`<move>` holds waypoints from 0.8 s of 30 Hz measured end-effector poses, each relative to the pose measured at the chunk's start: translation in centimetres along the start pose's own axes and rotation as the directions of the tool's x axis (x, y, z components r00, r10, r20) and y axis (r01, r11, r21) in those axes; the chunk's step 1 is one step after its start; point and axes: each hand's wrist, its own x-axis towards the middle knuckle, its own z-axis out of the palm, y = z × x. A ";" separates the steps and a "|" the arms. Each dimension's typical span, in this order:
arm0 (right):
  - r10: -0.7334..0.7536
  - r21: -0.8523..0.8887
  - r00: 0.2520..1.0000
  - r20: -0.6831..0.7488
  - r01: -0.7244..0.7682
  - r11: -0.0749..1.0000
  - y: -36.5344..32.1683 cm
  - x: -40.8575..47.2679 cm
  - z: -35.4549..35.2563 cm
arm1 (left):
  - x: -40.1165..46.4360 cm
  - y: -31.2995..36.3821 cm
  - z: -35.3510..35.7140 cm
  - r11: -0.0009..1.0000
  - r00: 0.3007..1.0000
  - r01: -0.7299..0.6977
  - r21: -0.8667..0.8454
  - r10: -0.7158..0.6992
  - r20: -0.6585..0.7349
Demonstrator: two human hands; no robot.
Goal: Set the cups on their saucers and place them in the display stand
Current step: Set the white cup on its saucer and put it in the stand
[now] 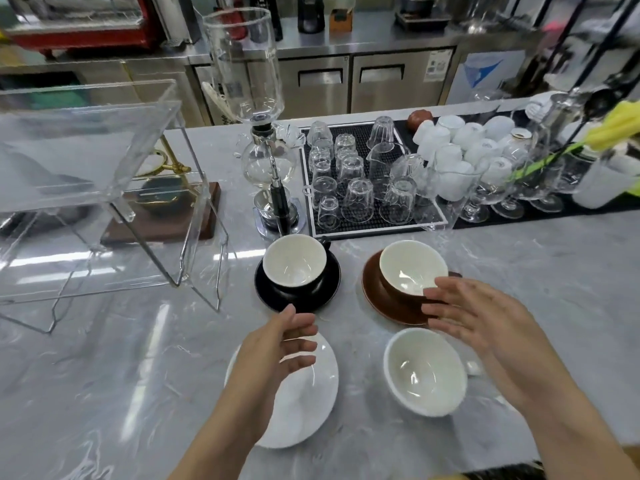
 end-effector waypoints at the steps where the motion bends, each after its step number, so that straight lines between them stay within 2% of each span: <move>1: -0.011 -0.007 1.000 -0.021 0.011 1.000 0.2 -0.2 -0.8 | -0.1 -0.2 0.4 1.000 1.000 0.011 0.007 -0.011 0.015; 6: -0.032 -0.064 0.995 -0.099 0.026 0.998 1.7 -1.4 -3.9 | -0.9 -1.4 2.2 0.994 0.990 0.104 0.039 -0.107 0.095; 12: 0.055 -0.140 0.978 -0.201 -0.085 0.987 4.3 -1.9 -5.6 | -1.6 -2.8 3.9 0.976 0.966 0.190 0.110 -0.206 0.154; 18: 0.133 -0.217 0.966 -0.222 -0.182 0.959 6.1 -2.5 -6.0 | -2.0 -3.0 4.9 0.965 0.958 0.219 0.143 -0.241 0.156; 24: 0.138 -0.255 0.971 -0.198 -0.186 0.949 6.9 -2.7 -5.9 | -2.3 -2.7 5.6 0.950 0.937 0.282 0.133 -0.302 0.175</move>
